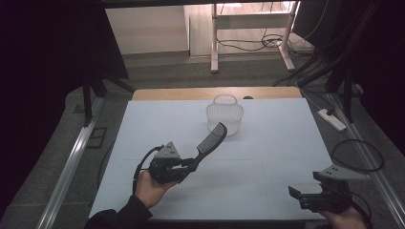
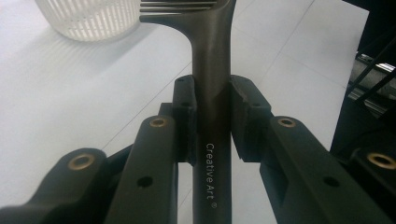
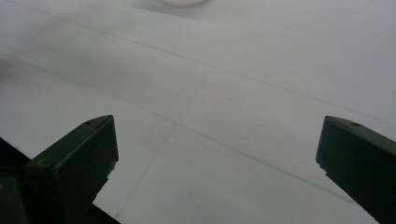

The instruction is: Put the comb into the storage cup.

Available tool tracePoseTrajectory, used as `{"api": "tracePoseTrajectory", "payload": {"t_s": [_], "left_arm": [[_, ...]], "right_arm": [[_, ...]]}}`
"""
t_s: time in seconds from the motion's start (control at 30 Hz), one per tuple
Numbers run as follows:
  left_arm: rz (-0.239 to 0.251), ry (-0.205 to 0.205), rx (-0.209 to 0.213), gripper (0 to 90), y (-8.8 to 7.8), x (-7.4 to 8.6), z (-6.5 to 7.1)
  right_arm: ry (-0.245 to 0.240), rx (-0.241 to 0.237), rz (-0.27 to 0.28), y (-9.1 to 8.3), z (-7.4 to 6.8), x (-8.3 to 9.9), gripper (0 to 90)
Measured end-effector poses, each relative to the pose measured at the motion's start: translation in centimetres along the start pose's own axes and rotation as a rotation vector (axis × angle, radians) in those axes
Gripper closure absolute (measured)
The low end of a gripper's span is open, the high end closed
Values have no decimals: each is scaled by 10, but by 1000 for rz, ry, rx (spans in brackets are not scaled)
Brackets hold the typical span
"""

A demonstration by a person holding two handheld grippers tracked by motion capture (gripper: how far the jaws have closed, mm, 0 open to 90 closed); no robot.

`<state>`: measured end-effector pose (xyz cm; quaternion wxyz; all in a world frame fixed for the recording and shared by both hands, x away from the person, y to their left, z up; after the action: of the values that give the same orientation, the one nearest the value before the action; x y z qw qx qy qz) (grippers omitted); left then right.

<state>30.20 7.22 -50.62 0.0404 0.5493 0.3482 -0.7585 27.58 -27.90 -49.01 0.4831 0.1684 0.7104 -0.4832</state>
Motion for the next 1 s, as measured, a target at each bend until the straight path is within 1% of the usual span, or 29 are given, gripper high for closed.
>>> {"api": "tracePoseTrajectory", "payload": {"t_s": [0.03,0.13,0.17,0.2,0.27,0.3,0.33,0.37,0.47,0.57,0.6,0.67,0.73,0.77,0.8,0.83,0.87,0.9,0.93,1.0], "left_arm": [[2,1,1,730,0,0,1],[5,0,7,730,0,-1,2],[5,2,7,730,0,-1,2],[0,2,7,730,0,-1,2],[-7,11,-2,730,1,0,2],[-9,9,0,730,1,1,2],[-7,7,0,730,1,1,2],[-6,6,1,730,0,0,2],[-6,5,1,730,1,0,2],[-9,8,1,730,2,1,2],[-12,9,2,730,2,1,2],[-13,10,0,730,2,2,2],[-15,11,0,730,3,2,2],[-17,13,-1,730,3,2,2],[-22,16,-1,730,3,2,2],[-27,24,-7,730,3,3,1],[-31,26,-7,730,3,3,2],[-26,20,-2,730,2,3,2],[-26,20,-2,730,2,3,2],[-20,14,-1,730,1,2,1]], "right_arm": [[0,0,0,0,0,0,0],[-19,-51,20,3,-7,-9,0],[-29,-81,35,5,-10,-14,0],[-29,-81,35,5,-10,-14,0],[-15,-108,55,7,-13,-20,0],[15,-145,75,10,-17,-26,0],[15,-145,75,10,-17,-26,0],[23,-155,85,11,-18,-29,0],[44,-179,94,15,-21,-35,0],[31,-187,95,20,-25,-40,0],[17,-200,88,24,-29,-43,0],[14,-208,90,27,-31,-45,0],[22,-233,94,31,-35,-49,0],[28,-259,104,35,-41,-54,0],[28,-259,104,35,-41,-54,0],[27,-271,104,39,-45,-59,0],[27,-271,104,39,-45,-59,0],[23,-279,102,43,-49,-62,0],[23,-279,102,43,-49,-62,0],[27,-290,97,49,-54,-66,0]]}}
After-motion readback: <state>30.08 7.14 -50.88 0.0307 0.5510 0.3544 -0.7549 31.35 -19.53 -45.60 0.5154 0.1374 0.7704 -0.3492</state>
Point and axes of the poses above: each handheld gripper's, and its own axes: y roughly forward along the jaws, x roughly out of its underside, z roughly to its right, the point moved 9 cm from there along y, roughly forward along the jaws, and after that the axes turned 9 degrees about z, right-handed, at the moved point
